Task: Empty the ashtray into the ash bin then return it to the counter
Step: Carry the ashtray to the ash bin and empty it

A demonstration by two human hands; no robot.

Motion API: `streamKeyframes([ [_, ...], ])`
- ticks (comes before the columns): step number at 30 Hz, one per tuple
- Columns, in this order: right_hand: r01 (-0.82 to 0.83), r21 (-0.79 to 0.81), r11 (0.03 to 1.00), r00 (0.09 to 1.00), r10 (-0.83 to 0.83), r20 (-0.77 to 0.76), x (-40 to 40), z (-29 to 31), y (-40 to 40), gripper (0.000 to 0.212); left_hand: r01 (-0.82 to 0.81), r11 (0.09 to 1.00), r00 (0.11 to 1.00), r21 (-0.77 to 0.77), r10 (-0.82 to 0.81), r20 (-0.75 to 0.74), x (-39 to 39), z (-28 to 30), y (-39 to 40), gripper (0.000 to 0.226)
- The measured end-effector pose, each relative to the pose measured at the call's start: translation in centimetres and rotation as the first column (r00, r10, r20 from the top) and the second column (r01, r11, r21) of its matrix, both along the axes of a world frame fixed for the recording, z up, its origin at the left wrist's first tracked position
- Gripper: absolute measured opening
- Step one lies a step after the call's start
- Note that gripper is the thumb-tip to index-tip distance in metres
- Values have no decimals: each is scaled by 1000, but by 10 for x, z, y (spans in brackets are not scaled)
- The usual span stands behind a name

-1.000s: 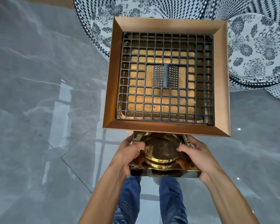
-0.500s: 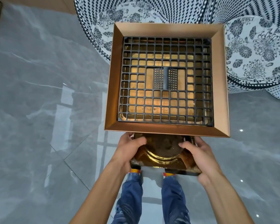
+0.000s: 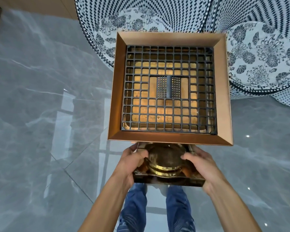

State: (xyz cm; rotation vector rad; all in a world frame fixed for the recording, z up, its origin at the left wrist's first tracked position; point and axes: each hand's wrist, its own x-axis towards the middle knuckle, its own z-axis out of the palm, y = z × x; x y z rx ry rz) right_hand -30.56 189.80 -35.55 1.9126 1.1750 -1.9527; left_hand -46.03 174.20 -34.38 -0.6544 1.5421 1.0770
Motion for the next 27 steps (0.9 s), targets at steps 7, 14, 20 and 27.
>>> streamKeyframes([
  [7,-39,-60,997,997,43,68,-2,3,5,20,11,1000,999,-8,-10,44,-3,11,3,33],
  [14,-38,-44,998,997,40,63,3,5,-1,32,18,1000,999,-18,-17,42,5,12,1,43],
  [20,-35,-16,999,999,35,2,1,10,4,41,14,1000,999,18,-13,-41,-1,14,4,54],
  [27,-69,-27,997,997,68,-23,8,12,0,64,-25,1000,998,13,26,-62,21,11,-7,42],
])
